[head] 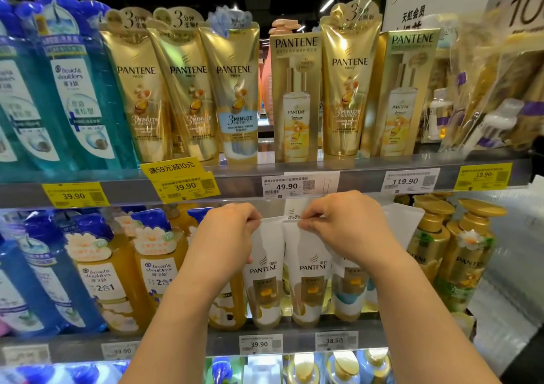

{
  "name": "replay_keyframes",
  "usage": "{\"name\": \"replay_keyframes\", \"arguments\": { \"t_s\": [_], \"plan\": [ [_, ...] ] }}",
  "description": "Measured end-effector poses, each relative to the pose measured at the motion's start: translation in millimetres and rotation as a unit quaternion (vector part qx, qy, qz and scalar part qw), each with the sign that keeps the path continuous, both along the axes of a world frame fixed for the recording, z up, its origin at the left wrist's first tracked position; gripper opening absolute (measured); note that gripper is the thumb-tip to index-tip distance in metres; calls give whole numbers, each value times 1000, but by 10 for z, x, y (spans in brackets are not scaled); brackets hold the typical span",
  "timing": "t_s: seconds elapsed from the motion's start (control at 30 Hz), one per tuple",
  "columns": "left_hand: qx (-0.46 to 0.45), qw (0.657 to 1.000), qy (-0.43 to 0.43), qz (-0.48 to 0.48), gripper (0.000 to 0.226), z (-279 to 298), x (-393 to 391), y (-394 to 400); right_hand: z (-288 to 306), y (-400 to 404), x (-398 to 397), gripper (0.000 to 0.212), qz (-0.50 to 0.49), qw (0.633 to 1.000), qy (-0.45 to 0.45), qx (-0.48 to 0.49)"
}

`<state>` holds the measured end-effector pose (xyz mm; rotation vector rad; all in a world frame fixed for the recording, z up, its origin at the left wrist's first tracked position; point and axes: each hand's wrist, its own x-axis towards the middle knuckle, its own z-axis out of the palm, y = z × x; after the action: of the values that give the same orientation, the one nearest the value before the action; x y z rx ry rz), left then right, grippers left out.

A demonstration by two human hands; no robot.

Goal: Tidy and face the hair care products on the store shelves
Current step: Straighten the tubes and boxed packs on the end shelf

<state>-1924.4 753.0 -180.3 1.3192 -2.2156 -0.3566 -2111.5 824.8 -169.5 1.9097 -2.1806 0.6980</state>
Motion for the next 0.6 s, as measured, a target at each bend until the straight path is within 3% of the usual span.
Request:
{"name": "replay_keyframes", "arguments": {
  "t_s": [0.17, 0.27, 0.4, 0.6],
  "plan": [
    [12, 1000, 5, 3, 15, 25, -4, 11, 52, -6, -13, 24, -7, 998, 55, 32],
    [10, 1000, -9, 8, 27, 59, -15, 28, -16, -23, -16, 25, -16, 996, 84, 31],
    [5, 998, -64, 28, 49, 52, -48, 65, -64, -12, 4, 29, -4, 997, 78, 26],
    [-32, 998, -22, 44, 47, 1, -59, 222, 4, 128, 4, 32, 41, 998, 53, -5]
  ]
}}
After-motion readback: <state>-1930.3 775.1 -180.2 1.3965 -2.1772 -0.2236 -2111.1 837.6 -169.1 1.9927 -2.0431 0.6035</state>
